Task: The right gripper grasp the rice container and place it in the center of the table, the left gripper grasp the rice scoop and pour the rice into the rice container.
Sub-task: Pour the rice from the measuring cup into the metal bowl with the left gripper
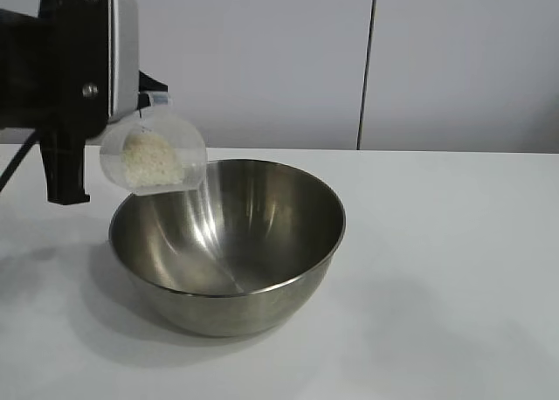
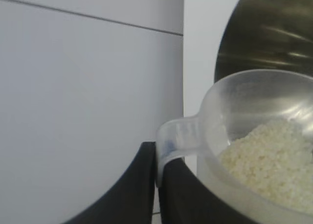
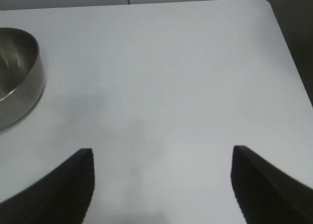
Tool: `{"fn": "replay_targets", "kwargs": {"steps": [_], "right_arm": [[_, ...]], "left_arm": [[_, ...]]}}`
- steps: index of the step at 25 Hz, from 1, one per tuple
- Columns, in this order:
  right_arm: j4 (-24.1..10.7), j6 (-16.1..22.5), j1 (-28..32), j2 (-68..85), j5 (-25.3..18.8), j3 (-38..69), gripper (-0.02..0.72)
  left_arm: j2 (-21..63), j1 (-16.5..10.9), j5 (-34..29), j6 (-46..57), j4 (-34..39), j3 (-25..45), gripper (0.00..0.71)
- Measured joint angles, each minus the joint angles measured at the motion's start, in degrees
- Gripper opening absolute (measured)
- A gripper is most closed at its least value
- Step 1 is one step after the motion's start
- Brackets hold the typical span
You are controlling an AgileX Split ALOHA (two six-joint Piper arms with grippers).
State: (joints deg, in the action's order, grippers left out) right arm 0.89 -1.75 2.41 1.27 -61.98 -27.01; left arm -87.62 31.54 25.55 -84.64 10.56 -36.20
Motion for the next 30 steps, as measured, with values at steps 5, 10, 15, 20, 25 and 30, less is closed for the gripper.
{"fn": "replay_targets", "kwargs": {"steps": [5, 10, 15, 20, 25, 30], "right_arm": [[0.00, 0.00, 0.00, 0.00, 0.00, 0.00, 0.536], [0.00, 0.00, 0.00, 0.00, 0.00, 0.00, 0.536], [-0.05, 0.00, 0.00, 0.00, 0.00, 0.00, 0.536], [0.00, 0.00, 0.00, 0.00, 0.00, 0.00, 0.536], [0.00, 0.00, 0.00, 0.00, 0.00, 0.00, 0.536], [0.00, 0.00, 0.00, 0.00, 0.00, 0.00, 0.536]], "left_arm": [[-3.03, 1.99, 0.06, -12.34, -1.39, -3.09, 0.006], [-3.09, 2.47, 1.69, -28.92, -5.04, -4.30, 0.006], [-3.09, 2.58, 9.80, -44.06, -8.87, -4.30, 0.006], [-3.09, 4.60, 13.14, -48.64, -9.26, -4.41, 0.006], [-3.09, 5.44, 13.39, -52.24, -9.32, -4.41, 0.006], [-3.09, 6.18, 13.52, -52.41, -10.56, -4.41, 0.006]]}}
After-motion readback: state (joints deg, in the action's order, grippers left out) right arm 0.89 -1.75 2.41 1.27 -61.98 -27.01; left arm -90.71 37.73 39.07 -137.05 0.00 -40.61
